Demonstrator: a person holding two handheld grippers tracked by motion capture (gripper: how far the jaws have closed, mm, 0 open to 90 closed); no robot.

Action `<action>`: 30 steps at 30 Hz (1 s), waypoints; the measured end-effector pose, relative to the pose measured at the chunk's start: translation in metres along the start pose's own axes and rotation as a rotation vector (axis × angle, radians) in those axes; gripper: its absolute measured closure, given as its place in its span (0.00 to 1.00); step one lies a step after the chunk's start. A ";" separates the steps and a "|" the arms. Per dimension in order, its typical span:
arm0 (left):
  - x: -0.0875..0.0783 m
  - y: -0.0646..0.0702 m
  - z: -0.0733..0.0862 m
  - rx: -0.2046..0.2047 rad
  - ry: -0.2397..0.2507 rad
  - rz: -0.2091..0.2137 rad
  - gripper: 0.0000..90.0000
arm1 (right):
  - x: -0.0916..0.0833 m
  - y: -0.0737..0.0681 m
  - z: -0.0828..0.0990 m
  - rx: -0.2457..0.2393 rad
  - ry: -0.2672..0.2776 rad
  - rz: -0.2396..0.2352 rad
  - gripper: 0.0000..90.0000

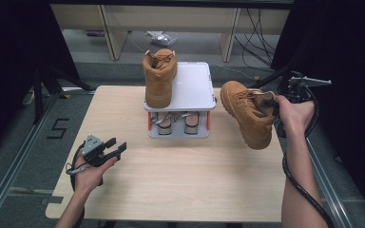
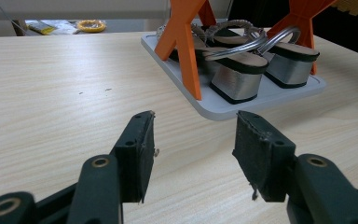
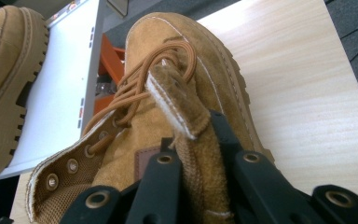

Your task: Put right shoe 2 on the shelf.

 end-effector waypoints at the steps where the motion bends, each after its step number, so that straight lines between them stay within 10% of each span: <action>1: 0.000 0.000 0.000 0.000 0.000 -0.001 0.52 | 0.000 -0.002 0.000 -0.007 -0.006 -0.017 0.94; 30: 0.000 -0.001 0.001 -0.002 0.000 -0.001 0.53 | 0.003 -0.042 -0.032 -0.025 0.053 -0.021 0.94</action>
Point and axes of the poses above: each handheld gripper's, and its own axes: x roughly forward along the jaws, z roughly out of its underside, y roughly to its right, the point moved 9 cm from there along x, roughly forward along the jaws, and after that the axes turned 6 degrees about -z, right-handed, at the moved point
